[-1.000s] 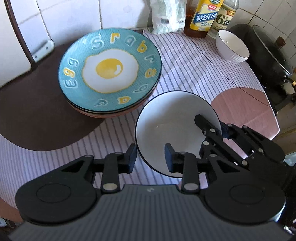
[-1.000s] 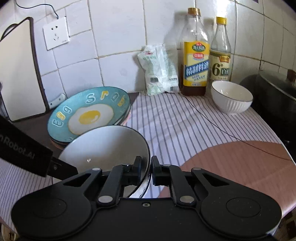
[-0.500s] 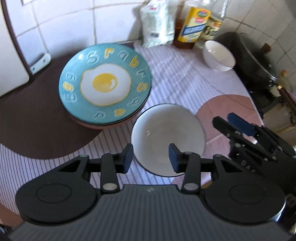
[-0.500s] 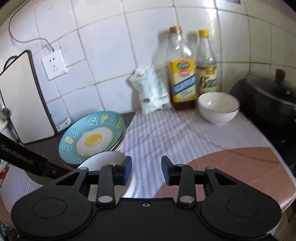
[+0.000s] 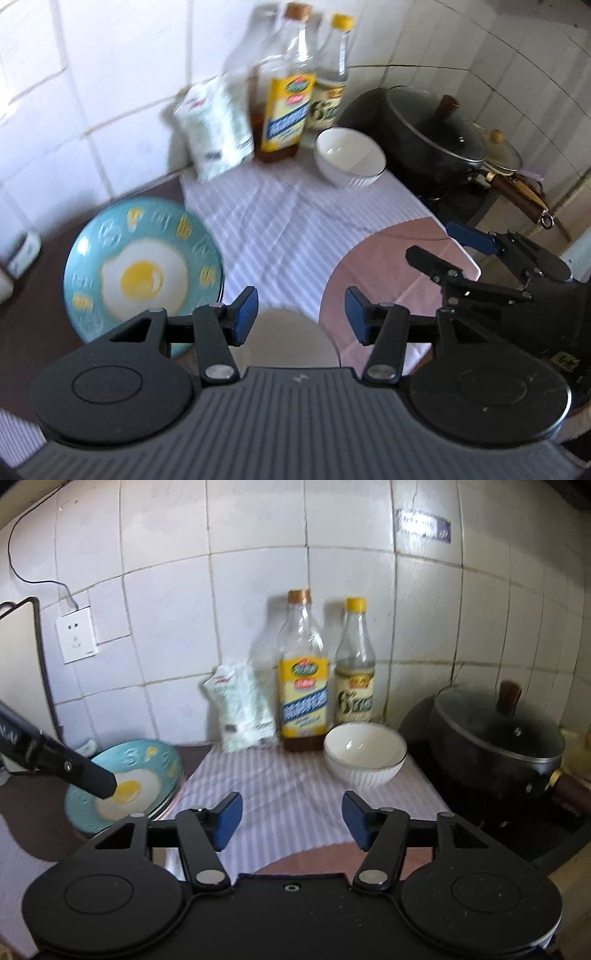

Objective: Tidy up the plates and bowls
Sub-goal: 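Move the left gripper to the white bowl by the bottles, then close the left gripper on the white bowl's rim while the right gripper approaches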

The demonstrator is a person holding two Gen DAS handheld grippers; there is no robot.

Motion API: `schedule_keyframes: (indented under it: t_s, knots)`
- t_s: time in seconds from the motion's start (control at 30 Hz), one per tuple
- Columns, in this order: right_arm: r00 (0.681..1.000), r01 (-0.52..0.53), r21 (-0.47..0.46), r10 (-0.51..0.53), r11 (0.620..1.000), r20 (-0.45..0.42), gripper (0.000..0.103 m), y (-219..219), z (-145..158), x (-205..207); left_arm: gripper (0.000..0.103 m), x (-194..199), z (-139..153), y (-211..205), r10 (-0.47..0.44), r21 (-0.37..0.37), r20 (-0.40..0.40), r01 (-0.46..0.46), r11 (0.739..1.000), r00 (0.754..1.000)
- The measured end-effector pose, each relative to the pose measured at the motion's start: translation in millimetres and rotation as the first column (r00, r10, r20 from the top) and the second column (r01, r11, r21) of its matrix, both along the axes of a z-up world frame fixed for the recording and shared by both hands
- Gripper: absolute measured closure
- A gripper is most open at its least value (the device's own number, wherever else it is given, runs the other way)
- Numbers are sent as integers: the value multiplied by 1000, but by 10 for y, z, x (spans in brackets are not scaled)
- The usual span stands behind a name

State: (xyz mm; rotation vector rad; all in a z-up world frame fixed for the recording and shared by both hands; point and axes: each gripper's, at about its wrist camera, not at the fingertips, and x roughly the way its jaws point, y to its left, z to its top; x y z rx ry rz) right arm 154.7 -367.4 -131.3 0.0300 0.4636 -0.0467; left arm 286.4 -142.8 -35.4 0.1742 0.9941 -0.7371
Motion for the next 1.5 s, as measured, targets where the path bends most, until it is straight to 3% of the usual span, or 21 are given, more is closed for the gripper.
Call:
schedule_keyframes:
  t_s: [0.13, 0.3, 0.47, 0.6, 0.77, 0.83, 1.17, 1.27, 1.5]
  knots:
    - [999, 41, 10, -41, 999, -2, 32, -167, -105, 152, 45, 178, 12, -226, -53, -1, 53, 53, 999, 997]
    - [1000, 7, 80, -6, 997, -17, 32, -299, -219, 321, 36, 414, -49, -448, -64, -21, 79, 66, 998, 995]
    - [999, 31, 37, -30, 999, -30, 28, -305, -376, 521, 30, 639, -156, -680, -78, -59, 46, 80, 995, 996]
    - [997, 63, 77, -60, 995, -48, 26, -408, -528, 720, 28, 809, -287, -879, -72, -95, 18, 73, 993, 997]
    - [994, 73, 143, -59, 987, -96, 24, -536, -625, 1025, 28, 1055, -507, -1177, -66, -109, -29, 63, 992, 997]
    - [993, 75, 124, -62, 989, -100, 14, -547, -664, 1129, 28, 1153, -612, -1269, -56, -116, -60, 49, 992, 997]
    - [986, 129, 127, -113, 983, -125, 12, -704, -883, 1520, 28, 1478, -1009, -1739, 25, -84, -149, -38, 996, 988]
    - [990, 113, 97, -103, 989, -98, 10, -692, -894, 1585, 28, 1568, -1168, -1824, 59, -80, -185, -75, 994, 981]
    - [985, 152, 112, -141, 982, -100, 10, -839, -990, 1788, 41, 1673, -1417, -1940, 121, -81, -200, -140, 987, 972]
